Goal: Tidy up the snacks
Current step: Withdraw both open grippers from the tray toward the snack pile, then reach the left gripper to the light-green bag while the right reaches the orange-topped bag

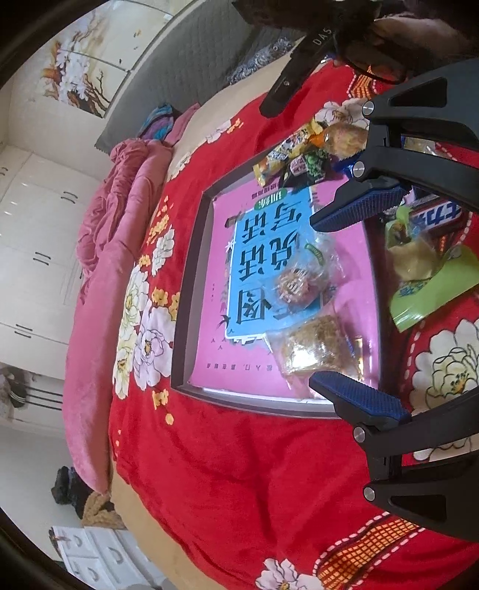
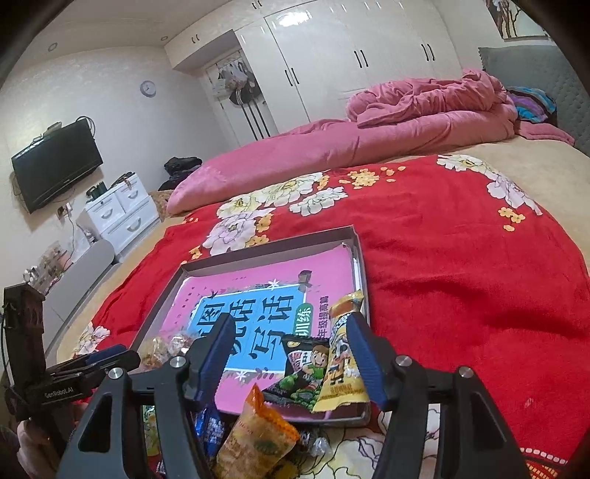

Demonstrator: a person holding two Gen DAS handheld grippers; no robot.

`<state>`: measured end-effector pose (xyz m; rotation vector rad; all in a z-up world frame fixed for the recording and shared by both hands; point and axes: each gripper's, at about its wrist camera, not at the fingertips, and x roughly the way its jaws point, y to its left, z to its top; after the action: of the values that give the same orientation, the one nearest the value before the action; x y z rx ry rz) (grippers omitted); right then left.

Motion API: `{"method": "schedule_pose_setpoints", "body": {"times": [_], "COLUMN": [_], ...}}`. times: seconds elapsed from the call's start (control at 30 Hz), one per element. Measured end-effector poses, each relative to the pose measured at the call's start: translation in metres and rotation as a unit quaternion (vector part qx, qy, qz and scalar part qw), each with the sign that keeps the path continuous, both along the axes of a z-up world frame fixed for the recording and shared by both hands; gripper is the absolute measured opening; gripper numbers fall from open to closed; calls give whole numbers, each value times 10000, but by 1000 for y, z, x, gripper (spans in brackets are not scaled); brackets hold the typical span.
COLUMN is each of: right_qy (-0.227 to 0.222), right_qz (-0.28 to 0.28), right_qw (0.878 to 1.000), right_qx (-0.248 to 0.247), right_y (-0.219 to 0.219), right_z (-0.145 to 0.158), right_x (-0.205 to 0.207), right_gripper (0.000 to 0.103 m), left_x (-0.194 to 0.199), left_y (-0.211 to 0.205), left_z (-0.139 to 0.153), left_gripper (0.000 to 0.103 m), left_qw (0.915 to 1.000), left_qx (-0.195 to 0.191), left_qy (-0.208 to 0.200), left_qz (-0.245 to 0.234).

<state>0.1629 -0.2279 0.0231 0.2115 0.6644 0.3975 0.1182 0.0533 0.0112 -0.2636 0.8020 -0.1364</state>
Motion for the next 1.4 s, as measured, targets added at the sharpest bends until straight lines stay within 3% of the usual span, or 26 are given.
{"method": "schedule_pose_setpoints", "body": {"times": [0.8,1.4], "right_qy": [74,495], "right_qz": [223,404], "right_qw": [9996,9979], "right_qx": [-129,-133], "right_y": [4,7], "right_z": [-4,-19], "right_x": [-24,-46], "right_gripper": [63,63], "left_x": [-13,-26], "left_y": [-8,-16], "left_z": [-9,-12], "left_gripper": [79,79], "left_qw": [9995,9987], "left_qx": [47,191], "left_qy": [277,376], "left_qz": [-137,-275]}}
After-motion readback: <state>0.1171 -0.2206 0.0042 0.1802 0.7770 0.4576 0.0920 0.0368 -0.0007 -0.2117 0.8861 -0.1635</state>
